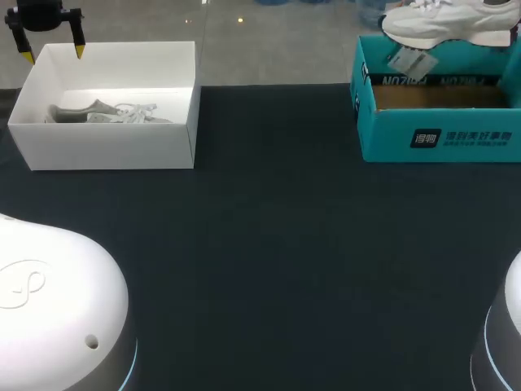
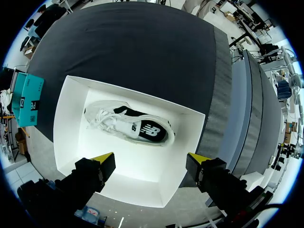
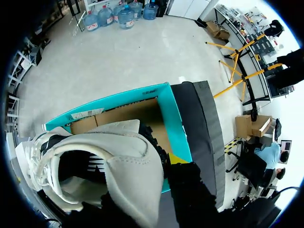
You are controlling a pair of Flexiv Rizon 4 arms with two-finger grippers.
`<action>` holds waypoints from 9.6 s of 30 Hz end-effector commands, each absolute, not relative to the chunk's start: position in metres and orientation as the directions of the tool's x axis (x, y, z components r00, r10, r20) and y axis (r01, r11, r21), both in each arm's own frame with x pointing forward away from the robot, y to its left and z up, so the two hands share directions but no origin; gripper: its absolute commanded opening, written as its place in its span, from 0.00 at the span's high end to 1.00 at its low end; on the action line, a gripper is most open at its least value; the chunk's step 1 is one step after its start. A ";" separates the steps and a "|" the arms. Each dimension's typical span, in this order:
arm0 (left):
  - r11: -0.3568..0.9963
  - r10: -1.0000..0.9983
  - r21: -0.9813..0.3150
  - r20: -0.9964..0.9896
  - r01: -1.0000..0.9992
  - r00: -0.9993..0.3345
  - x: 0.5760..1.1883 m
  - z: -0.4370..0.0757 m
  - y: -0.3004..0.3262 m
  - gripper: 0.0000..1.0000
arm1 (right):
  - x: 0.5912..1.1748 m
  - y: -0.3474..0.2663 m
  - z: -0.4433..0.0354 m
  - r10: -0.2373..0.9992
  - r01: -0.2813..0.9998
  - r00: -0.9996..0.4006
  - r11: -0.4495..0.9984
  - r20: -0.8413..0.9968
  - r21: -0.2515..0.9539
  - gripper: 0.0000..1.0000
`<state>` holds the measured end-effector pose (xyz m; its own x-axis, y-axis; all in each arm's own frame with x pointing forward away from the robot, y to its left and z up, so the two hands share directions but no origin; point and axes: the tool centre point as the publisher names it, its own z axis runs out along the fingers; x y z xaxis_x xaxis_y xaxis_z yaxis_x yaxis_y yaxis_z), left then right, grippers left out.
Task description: Take the shoe out of the shoebox, open the shoe tongue, remove and reinsert the insole, then place the shoe into the shoebox
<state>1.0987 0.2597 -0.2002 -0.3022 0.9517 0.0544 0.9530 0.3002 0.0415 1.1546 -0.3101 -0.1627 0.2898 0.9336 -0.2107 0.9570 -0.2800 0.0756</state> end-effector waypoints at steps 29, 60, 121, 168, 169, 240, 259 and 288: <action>0.300 0.952 0.042 0.055 0.953 -0.302 1.098 -0.200 0.260 0.00 | 1.109 -0.272 -0.144 0.957 0.961 0.216 -0.174 -0.192 0.213 1.00; 0.300 0.952 0.042 0.055 0.953 -0.302 1.098 -0.200 0.260 0.00 | 0.917 -0.079 -0.162 0.979 0.953 0.124 -0.071 -0.163 0.296 1.00; 0.300 0.952 0.042 0.055 0.953 -0.302 1.098 -0.200 0.260 0.00 | 0.828 0.004 -0.168 0.984 0.970 0.111 -0.076 -0.142 0.232 1.00; 0.300 0.952 0.042 0.055 0.953 -0.302 1.098 -0.200 0.260 0.00 | 0.697 0.068 -0.225 0.973 0.980 0.149 -0.121 -0.176 0.157 1.00; 0.300 0.952 0.042 0.055 0.953 -0.302 1.098 -0.200 0.260 0.00 | 0.697 0.068 -0.225 0.973 0.980 0.149 -0.121 -0.176 0.157 1.00; 0.300 0.952 0.042 0.055 0.953 -0.302 1.098 -0.200 0.260 0.00 | 0.690 0.088 -0.264 0.859 0.887 -0.461 0.449 0.224 0.105 0.00; 0.300 0.952 0.042 0.055 0.953 -0.302 1.098 -0.200 0.260 0.00 | 0.702 0.046 -0.244 0.182 0.045 -0.950 0.883 -0.252 0.468 0.00; 0.300 0.952 0.042 0.055 0.953 -0.302 1.098 -0.200 0.260 0.00 | 0.704 0.014 -0.270 0.132 -0.058 -0.967 0.721 -0.220 0.690 0.00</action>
<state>1.0987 0.2597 -0.2001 -0.3023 0.9517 0.0544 0.9529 0.3003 0.0415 0.7095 0.0241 -0.2627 -0.9717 0.1146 -0.2067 0.0234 0.9169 0.3983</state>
